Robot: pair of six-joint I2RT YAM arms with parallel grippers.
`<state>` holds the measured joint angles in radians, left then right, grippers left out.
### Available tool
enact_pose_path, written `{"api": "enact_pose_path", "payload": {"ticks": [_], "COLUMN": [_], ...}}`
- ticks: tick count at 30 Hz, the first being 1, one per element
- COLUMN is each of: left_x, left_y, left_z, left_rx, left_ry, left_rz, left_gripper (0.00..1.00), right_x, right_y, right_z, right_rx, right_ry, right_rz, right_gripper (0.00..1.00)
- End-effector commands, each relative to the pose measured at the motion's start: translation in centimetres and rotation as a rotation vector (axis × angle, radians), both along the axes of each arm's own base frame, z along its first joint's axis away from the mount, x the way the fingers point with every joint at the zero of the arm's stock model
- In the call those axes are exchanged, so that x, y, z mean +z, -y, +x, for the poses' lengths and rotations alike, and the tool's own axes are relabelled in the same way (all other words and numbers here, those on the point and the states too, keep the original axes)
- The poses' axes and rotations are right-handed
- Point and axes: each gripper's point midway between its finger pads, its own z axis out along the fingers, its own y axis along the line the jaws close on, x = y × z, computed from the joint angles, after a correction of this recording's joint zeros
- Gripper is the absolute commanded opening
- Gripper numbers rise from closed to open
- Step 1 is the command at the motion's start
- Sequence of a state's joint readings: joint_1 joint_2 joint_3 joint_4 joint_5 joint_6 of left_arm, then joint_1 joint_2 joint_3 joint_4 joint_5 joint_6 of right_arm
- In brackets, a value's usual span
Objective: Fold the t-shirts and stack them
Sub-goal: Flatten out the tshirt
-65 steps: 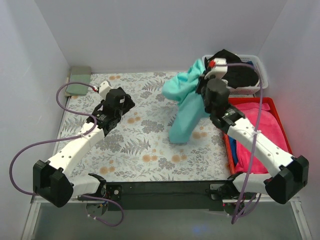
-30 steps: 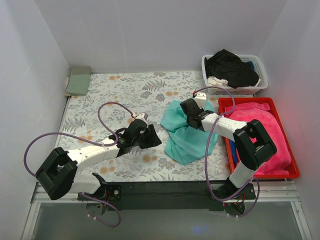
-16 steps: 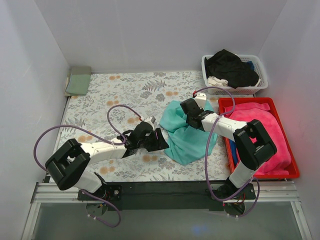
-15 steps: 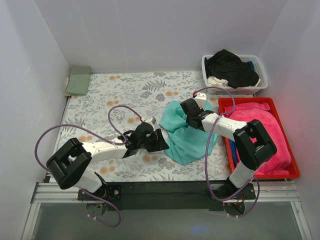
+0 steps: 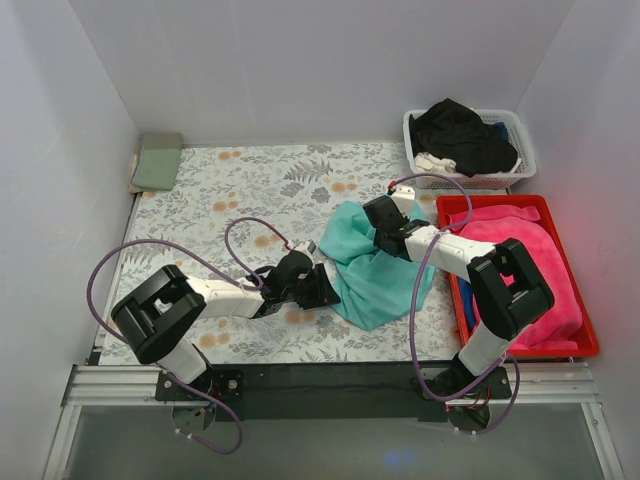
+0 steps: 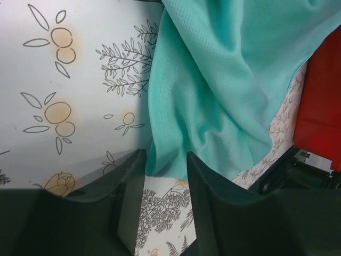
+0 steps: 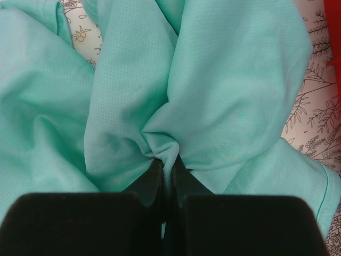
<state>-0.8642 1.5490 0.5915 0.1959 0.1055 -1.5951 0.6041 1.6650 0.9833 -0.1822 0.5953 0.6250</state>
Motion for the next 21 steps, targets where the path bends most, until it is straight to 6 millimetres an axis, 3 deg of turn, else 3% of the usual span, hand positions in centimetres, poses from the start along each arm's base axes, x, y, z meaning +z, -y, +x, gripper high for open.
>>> {"api": "enact_pose_path", "payload": {"ticks": [1, 2, 3, 5, 8, 11, 12, 13, 15, 16, 18, 19, 21], "left_x": [-1.1, -1.1, -1.2, -1.1, -0.1, 2.9, 2.7, 5.9, 7.1, 10.4, 12.1, 14.0, 15.9], "left_y": [-0.2, -0.1, -0.1, -0.1, -0.9, -3.3, -5.1, -6.3, -9.1, -10.4, -12.4, -13.4, -14.5], "left_z": [0.2, 0.3, 0.3, 0.5, 1.1, 3.0, 2.7, 4.4, 4.6, 5.7, 5.5, 5.7, 5.6], "left_rx": [0.011, 0.010, 0.010, 0.013, 0.054, 0.187, 0.224, 0.323, 0.412, 0.497, 0.562, 0.609, 0.642], "left_ry": [0.007, 0.010, 0.011, 0.017, 0.042, 0.132, 0.120, 0.209, 0.230, 0.308, 0.334, 0.375, 0.408], "left_rz": [0.018, 0.019, 0.022, 0.032, 0.058, 0.114, 0.190, 0.187, 0.266, 0.249, 0.278, 0.258, 0.247], "left_gripper": [0.32, 0.28, 0.16, 0.02, 0.00, 0.00, 0.00, 0.00, 0.00, 0.00, 0.00, 0.00, 0.00], "right_x": [0.6, 0.4, 0.4, 0.4, 0.5, 0.9, 1.0, 1.4, 1.6, 2.1, 2.4, 2.5, 2.9], "right_y": [0.2, 0.3, 0.3, 0.4, 0.6, 1.0, 1.2, 1.3, 1.4, 1.3, 1.1, 0.8, 0.2], "right_z": [0.0, -0.1, -0.2, -0.2, -0.3, -0.5, -0.5, -0.5, -0.6, -0.6, -0.7, -0.8, -0.6], "right_rx": [-0.014, -0.013, -0.012, -0.013, -0.015, -0.014, -0.014, -0.014, -0.011, -0.005, 0.009, 0.031, 0.065], "right_ry": [0.022, 0.017, 0.015, 0.017, 0.017, 0.025, 0.026, 0.035, 0.037, 0.045, 0.046, 0.042, 0.045], "right_rz": [0.022, 0.021, 0.021, 0.022, 0.019, 0.015, 0.011, 0.015, 0.014, 0.023, 0.032, 0.043, 0.048], "right_gripper": [0.01, 0.01, 0.01, 0.01, 0.01, 0.01, 0.01, 0.01, 0.01, 0.01, 0.01, 0.01, 0.01]}}
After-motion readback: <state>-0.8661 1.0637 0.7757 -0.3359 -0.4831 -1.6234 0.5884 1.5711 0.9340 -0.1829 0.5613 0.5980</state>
